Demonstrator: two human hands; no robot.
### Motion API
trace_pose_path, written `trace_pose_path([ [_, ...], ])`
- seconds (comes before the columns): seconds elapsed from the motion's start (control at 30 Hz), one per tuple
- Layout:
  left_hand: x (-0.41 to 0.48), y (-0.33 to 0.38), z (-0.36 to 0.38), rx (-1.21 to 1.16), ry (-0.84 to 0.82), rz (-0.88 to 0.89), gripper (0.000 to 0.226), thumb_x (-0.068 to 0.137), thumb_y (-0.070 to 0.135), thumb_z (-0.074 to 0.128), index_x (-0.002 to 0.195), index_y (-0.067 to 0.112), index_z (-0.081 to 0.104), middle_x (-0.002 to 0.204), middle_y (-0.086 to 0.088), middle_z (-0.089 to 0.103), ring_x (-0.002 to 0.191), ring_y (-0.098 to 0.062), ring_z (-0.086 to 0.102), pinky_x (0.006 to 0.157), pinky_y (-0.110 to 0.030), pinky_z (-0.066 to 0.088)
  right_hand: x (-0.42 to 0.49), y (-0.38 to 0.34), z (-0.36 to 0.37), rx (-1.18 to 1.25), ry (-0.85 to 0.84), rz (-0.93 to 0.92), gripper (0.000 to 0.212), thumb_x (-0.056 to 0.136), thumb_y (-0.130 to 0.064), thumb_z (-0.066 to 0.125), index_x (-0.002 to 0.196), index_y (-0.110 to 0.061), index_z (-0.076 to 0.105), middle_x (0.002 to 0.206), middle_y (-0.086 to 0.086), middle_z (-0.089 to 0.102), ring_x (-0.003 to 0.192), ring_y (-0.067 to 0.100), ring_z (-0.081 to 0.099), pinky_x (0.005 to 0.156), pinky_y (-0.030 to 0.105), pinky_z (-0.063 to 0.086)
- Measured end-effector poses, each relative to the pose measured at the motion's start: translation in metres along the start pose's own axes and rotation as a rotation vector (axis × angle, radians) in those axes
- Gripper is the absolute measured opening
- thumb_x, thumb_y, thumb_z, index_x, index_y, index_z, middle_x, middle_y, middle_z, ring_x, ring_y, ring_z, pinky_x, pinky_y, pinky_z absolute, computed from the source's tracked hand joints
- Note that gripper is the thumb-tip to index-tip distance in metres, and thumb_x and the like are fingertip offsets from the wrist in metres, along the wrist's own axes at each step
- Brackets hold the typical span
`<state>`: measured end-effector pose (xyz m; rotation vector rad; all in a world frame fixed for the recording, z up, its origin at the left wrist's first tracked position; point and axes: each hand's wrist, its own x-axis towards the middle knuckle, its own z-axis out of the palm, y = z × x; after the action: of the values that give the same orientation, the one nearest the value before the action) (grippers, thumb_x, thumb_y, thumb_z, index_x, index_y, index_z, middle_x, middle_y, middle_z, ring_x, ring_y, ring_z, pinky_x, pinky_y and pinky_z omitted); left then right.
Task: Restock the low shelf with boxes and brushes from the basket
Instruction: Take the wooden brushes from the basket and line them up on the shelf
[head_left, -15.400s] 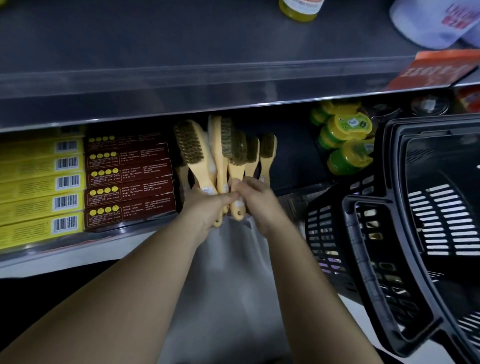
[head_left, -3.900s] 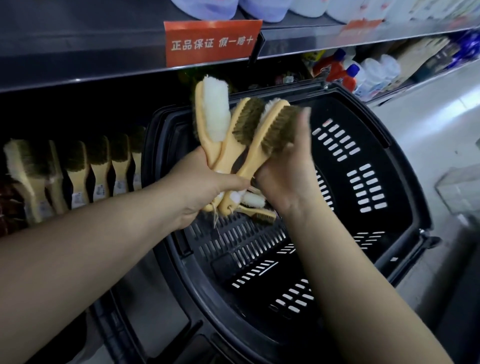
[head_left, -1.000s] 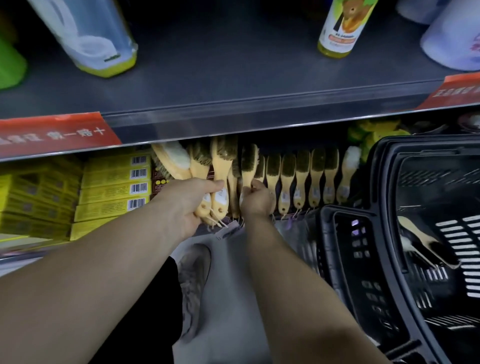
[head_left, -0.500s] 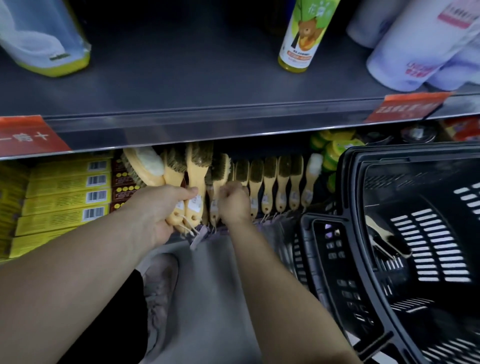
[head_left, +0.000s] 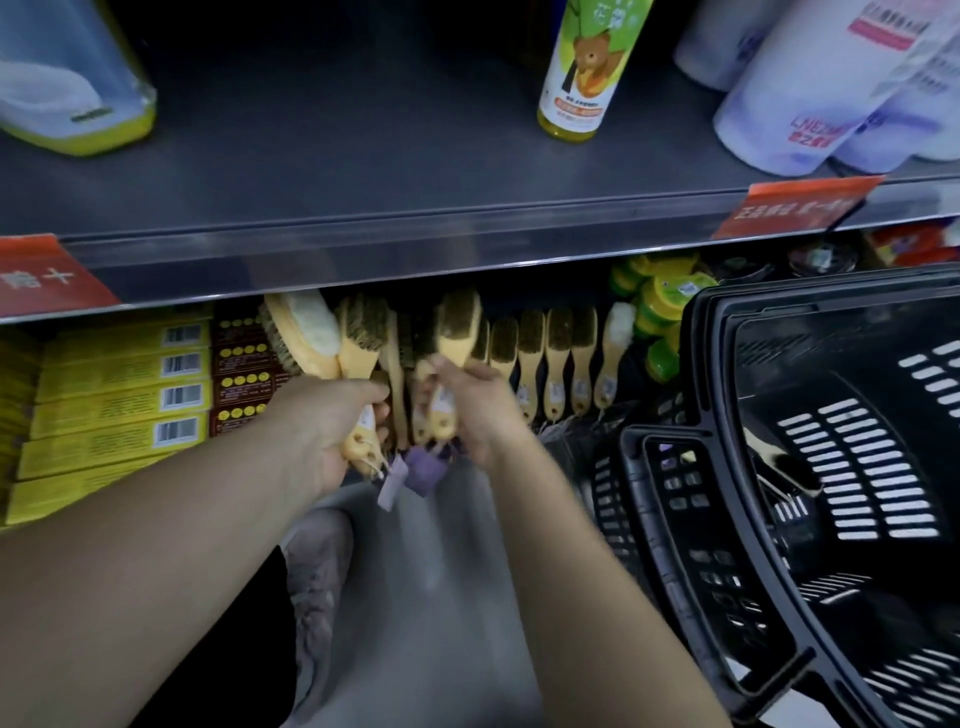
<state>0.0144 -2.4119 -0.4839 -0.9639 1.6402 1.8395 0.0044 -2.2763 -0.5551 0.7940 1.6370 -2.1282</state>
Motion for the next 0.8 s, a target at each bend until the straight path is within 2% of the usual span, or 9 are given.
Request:
trace_pose_path([
  [0.07, -0.004, 0.005, -0.001, 0.008, 0.044, -0.004, 0.019, 0.084, -0.003, 0.058, 0.068, 0.006, 0.054, 0.041, -0.003, 0.055, 0.028, -0.005, 0.050, 0.037, -0.018, 0.045, 0.010, 0.002, -0.011, -0.196, 0.189, 0.000, 0.024, 0.095, -0.027, 0.051, 0.114, -0.013, 0.056, 0.084, 0.003, 0.063, 0.076, 0.019, 0.057, 0.073, 0.033, 0.047],
  [0.13, -0.005, 0.008, -0.002, 0.027, 0.090, -0.011, 0.020, 0.084, 0.000, 0.057, 0.066, 0.006, 0.051, 0.031, 0.000, 0.049, 0.024, -0.008, 0.046, 0.037, -0.019, 0.042, 0.020, 0.008, -0.020, -0.296, 0.300, 0.017, 0.034, 0.097, -0.025, 0.039, 0.128, -0.013, 0.042, 0.095, 0.006, 0.056, 0.080, 0.020, 0.051, 0.078, 0.035, 0.044],
  [0.2, -0.005, 0.009, -0.003, 0.020, 0.113, -0.020, 0.023, 0.088, 0.008, 0.054, 0.066, 0.007, 0.050, 0.029, 0.000, 0.047, 0.023, -0.012, 0.044, 0.038, -0.021, 0.040, 0.027, 0.016, -0.022, -0.318, 0.350, -0.015, 0.026, 0.096, -0.023, 0.035, 0.120, -0.015, 0.041, 0.085, 0.004, 0.053, 0.067, 0.016, 0.047, 0.066, 0.033, 0.043],
  [0.27, -0.005, 0.010, -0.002, 0.014, 0.122, -0.026, 0.025, 0.090, 0.013, 0.051, 0.066, 0.008, 0.049, 0.038, -0.004, 0.050, 0.025, -0.014, 0.044, 0.043, -0.022, 0.038, 0.034, 0.022, -0.017, -0.334, 0.331, -0.068, 0.012, 0.096, -0.022, 0.037, 0.105, -0.019, 0.044, 0.074, -0.001, 0.047, 0.057, 0.013, 0.041, 0.055, 0.028, 0.034],
  [0.37, -0.004, 0.011, 0.000, 0.014, 0.162, -0.032, 0.023, 0.091, 0.017, 0.051, 0.069, 0.009, 0.048, 0.056, -0.007, 0.046, 0.025, -0.015, 0.042, 0.042, -0.020, 0.035, 0.047, 0.028, -0.008, -0.330, 0.306, -0.100, 0.016, 0.099, -0.022, 0.040, 0.112, -0.016, 0.047, 0.081, -0.001, 0.049, 0.065, 0.011, 0.044, 0.070, 0.026, 0.035],
  [0.47, 0.000, 0.009, 0.002, 0.035, 0.176, -0.037, 0.020, 0.090, 0.019, 0.053, 0.073, 0.011, 0.048, 0.065, -0.009, 0.048, 0.049, -0.022, 0.047, 0.050, -0.027, 0.039, 0.056, 0.037, -0.001, -0.422, 0.292, -0.077, 0.014, 0.100, -0.017, 0.040, 0.113, -0.015, 0.043, 0.086, 0.004, 0.051, 0.081, 0.022, 0.049, 0.075, 0.025, 0.035],
  [0.53, 0.001, 0.008, 0.003, 0.052, 0.177, -0.040, 0.019, 0.089, 0.017, 0.056, 0.073, 0.011, 0.048, 0.069, -0.010, 0.048, 0.054, -0.023, 0.046, 0.054, -0.030, 0.041, 0.060, 0.043, 0.000, -0.492, 0.296, -0.080, 0.009, 0.099, -0.016, 0.041, 0.108, -0.017, 0.043, 0.081, 0.003, 0.053, 0.086, 0.024, 0.051, 0.074, 0.025, 0.035],
  [0.67, 0.004, 0.006, 0.002, 0.070, 0.121, -0.050, 0.020, 0.090, 0.012, 0.058, 0.072, 0.008, 0.052, 0.065, -0.010, 0.050, 0.050, -0.020, 0.044, 0.053, -0.029, 0.036, 0.061, 0.045, -0.004, -0.566, 0.347, -0.073, 0.034, 0.097, -0.021, 0.049, 0.129, -0.008, 0.051, 0.107, 0.015, 0.065, 0.102, 0.031, 0.059, 0.077, 0.026, 0.038],
  [0.8, 0.005, 0.006, 0.001, 0.081, 0.040, -0.064, 0.016, 0.090, 0.014, 0.060, 0.076, 0.009, 0.056, 0.070, -0.011, 0.057, 0.054, -0.022, 0.050, 0.055, -0.032, 0.037, 0.063, 0.045, -0.009, -0.674, 0.356, -0.105, 0.021, 0.095, -0.020, 0.052, 0.105, -0.002, 0.057, 0.088, 0.016, 0.063, 0.090, 0.033, 0.060, 0.074, 0.033, 0.043],
])
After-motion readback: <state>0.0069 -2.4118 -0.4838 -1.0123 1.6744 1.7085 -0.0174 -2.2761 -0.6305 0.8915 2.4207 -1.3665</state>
